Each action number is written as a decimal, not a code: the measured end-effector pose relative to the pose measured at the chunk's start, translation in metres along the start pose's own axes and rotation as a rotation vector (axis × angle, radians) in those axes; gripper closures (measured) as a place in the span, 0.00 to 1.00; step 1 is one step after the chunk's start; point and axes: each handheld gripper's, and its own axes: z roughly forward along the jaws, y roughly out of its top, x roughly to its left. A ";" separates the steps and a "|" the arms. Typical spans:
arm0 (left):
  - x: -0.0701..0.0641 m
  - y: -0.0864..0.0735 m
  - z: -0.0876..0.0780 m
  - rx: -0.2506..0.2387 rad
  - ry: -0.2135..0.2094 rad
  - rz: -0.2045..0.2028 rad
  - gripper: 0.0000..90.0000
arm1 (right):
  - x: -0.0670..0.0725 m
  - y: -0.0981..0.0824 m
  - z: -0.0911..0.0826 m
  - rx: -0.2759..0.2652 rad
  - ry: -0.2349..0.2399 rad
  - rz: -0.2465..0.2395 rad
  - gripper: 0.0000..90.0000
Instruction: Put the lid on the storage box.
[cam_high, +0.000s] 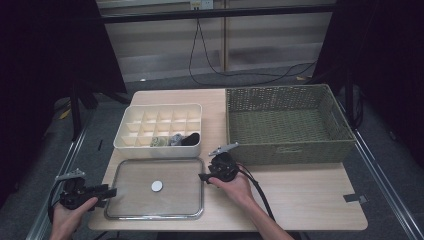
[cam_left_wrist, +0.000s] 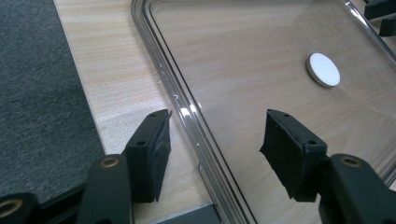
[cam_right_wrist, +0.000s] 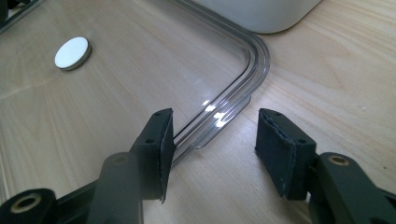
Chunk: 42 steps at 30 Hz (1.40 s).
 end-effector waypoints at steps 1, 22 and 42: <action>-0.001 0.000 0.000 0.007 0.005 0.007 0.47 | 0.001 0.000 0.000 0.004 -0.002 -0.003 0.53; -0.003 0.009 0.008 0.023 0.082 0.052 0.74 | 0.007 0.003 0.005 0.006 -0.031 0.012 0.65; 0.001 0.013 0.010 0.024 0.079 0.035 0.79 | 0.006 -0.014 0.003 -0.119 -0.022 0.281 0.77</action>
